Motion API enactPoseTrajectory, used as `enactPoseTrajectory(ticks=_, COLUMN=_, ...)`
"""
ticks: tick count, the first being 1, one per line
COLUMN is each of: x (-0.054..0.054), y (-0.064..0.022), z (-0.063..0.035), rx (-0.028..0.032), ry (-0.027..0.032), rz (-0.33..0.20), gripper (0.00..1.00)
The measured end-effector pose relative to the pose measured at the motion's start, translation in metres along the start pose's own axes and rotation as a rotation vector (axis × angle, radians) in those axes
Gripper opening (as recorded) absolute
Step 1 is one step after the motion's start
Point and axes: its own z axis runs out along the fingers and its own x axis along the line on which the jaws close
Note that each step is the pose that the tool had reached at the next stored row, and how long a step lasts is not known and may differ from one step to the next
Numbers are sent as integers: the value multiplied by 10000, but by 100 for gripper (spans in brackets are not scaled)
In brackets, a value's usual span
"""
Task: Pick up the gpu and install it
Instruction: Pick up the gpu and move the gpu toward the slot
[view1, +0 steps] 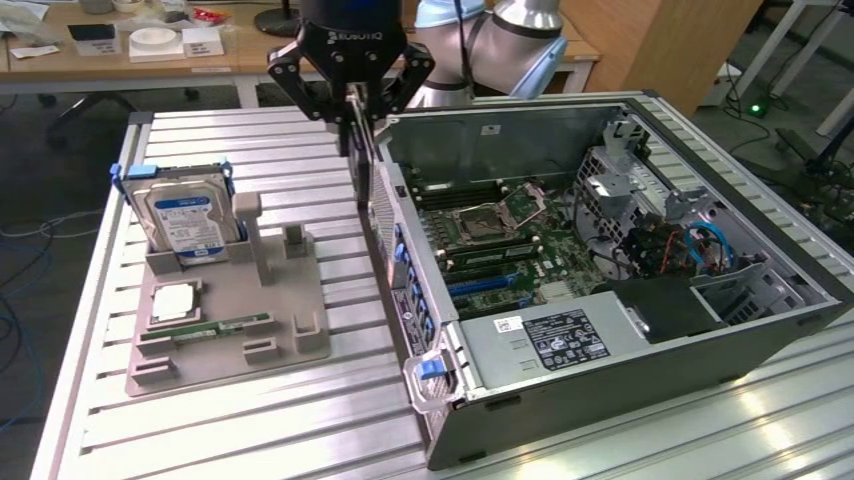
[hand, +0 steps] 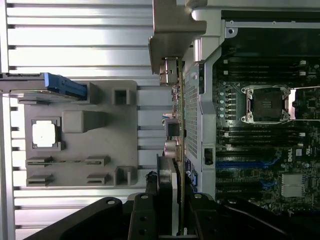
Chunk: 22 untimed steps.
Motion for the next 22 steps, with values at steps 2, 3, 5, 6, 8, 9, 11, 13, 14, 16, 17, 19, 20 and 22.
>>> enactPoseTrajectory(ticks=2, x=-28, y=1, z=2, rx=0, ry=0, rz=1, gripper=28)
enactPoseTrajectory(ticks=3, x=-42, y=1, z=3, rx=0, ry=0, rz=1, gripper=28)
enactPoseTrajectory(ticks=5, x=-68, y=2, z=4, rx=0, ry=0, rz=1, gripper=28)
enactPoseTrajectory(ticks=6, x=-81, y=2, z=4, rx=1, ry=0, rz=1, gripper=28)
enactPoseTrajectory(ticks=8, x=-109, y=3, z=7, rx=0, ry=-1, rz=1, gripper=28)
enactPoseTrajectory(ticks=9, x=-126, y=3, z=7, rx=0, ry=0, rz=1, gripper=28)
enactPoseTrajectory(ticks=11, x=-157, y=4, z=9, rx=0, ry=0, rz=0, gripper=28)
enactPoseTrajectory(ticks=13, x=-188, y=5, z=10, rx=0, ry=0, rz=0, gripper=28)
enactPoseTrajectory(ticks=14, x=-204, y=5, z=11, rx=0, ry=0, rz=0, gripper=28)
enactPoseTrajectory(ticks=16, x=-250, y=6, z=13, rx=1, ry=1, rz=1, gripper=28)
enactPoseTrajectory(ticks=17, x=-267, y=7, z=14, rx=1, ry=0, rz=1, gripper=28)
enactPoseTrajectory(ticks=19, x=-307, y=7, z=15, rx=0, ry=0, rz=1, gripper=28)
enactPoseTrajectory(ticks=20, x=-327, y=8, z=16, rx=0, ry=-1, rz=1, gripper=28)
enactPoseTrajectory(ticks=22, x=-366, y=9, z=17, rx=0, ry=0, rz=0, gripper=28)
